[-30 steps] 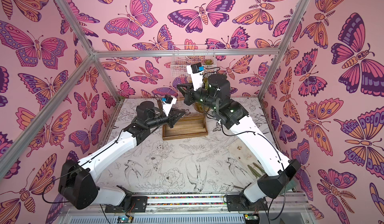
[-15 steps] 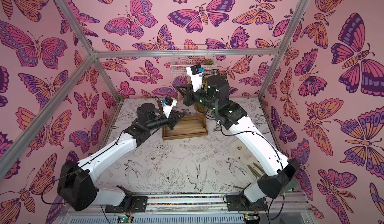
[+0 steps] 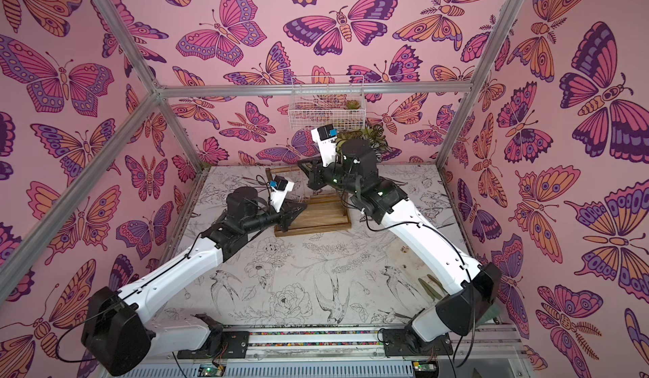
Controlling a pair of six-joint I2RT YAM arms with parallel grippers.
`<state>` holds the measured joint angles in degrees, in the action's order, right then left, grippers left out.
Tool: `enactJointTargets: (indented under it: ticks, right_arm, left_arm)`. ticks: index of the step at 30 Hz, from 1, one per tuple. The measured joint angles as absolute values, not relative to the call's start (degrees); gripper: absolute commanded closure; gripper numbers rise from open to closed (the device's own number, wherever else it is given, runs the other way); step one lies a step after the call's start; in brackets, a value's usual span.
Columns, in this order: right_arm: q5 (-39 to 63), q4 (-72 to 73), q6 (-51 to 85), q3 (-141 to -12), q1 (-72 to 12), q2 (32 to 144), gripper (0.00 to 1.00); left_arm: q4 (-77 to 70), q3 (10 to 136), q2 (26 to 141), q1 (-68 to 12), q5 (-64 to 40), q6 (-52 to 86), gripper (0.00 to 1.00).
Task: Take the necklace off the jewelry display stand
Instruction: Place the necklace at the center of the board.
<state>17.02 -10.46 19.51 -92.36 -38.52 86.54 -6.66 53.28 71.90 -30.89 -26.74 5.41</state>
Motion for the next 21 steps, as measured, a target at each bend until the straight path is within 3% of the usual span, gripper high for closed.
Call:
enactJointTargets:
  ticks: [21]
  right_arm:
    - [17.7, -3.6, 23.7, -77.5, -43.5, 85.8, 1.0]
  left_arm:
    - [3.9, 35.8, 53.5, -39.7, -16.2, 11.2, 0.96]
